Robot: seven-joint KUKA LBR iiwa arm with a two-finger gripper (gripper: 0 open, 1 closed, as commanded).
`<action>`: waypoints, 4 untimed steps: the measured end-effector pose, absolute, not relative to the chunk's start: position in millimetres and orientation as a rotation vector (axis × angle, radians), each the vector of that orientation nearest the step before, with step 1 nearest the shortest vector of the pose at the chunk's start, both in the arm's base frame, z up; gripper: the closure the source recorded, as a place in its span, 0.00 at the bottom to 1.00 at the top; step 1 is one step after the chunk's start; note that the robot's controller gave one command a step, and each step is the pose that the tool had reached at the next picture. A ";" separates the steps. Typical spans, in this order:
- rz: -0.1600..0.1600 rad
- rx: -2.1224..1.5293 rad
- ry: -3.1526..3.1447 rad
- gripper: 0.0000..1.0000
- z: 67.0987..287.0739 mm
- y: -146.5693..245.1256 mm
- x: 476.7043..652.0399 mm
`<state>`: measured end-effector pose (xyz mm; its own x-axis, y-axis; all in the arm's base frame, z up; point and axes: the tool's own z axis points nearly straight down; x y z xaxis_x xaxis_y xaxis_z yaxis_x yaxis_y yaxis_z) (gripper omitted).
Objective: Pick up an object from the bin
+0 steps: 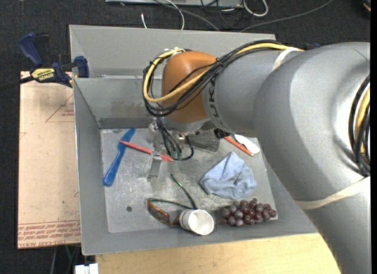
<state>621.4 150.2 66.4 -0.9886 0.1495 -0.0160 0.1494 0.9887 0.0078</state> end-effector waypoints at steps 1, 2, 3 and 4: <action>0.019 0.514 3.088 1.00 70.8 149.2 609.4; 0.019 0.514 3.088 1.00 70.8 149.2 609.4; 0.018 0.515 3.091 1.00 93.2 149.0 608.0; 0.019 0.514 3.091 1.00 123.4 149.2 608.0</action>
Offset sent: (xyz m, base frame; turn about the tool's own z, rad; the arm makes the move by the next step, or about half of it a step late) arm 0.0000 0.0000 0.0000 0.0000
